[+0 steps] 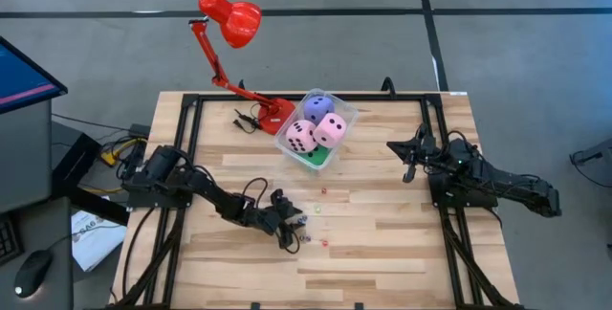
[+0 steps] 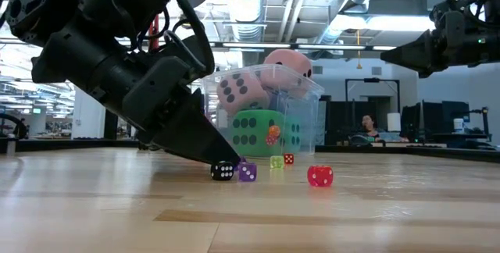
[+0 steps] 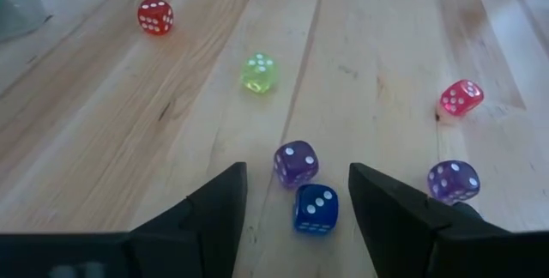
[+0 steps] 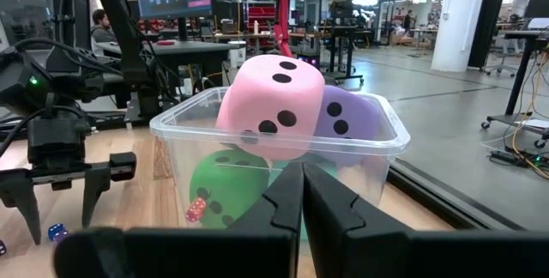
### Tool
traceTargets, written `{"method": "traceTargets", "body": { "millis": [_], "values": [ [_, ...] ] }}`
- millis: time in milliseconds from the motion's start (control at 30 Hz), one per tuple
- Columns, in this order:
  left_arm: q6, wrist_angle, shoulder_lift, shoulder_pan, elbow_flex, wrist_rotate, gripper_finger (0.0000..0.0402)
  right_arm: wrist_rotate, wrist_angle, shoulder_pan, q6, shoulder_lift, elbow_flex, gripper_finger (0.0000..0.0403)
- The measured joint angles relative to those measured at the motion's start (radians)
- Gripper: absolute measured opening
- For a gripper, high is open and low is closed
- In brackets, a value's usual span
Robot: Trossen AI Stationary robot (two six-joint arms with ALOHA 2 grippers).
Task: Pick & Place Dice
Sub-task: Put the small blue dice into the transparent bin
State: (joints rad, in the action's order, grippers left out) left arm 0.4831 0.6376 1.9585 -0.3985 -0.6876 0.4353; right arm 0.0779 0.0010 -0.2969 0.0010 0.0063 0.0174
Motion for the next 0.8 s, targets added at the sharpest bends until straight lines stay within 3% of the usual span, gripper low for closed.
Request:
{"method": "traceTargets", "body": {
  "millis": [800],
  "values": [
    [-0.006,-0.028,-0.013,0.000,0.001,-0.023,0.0198,0.000,0.000,0.000,0.000,0.000,0.000,0.0008]
  ]
}}
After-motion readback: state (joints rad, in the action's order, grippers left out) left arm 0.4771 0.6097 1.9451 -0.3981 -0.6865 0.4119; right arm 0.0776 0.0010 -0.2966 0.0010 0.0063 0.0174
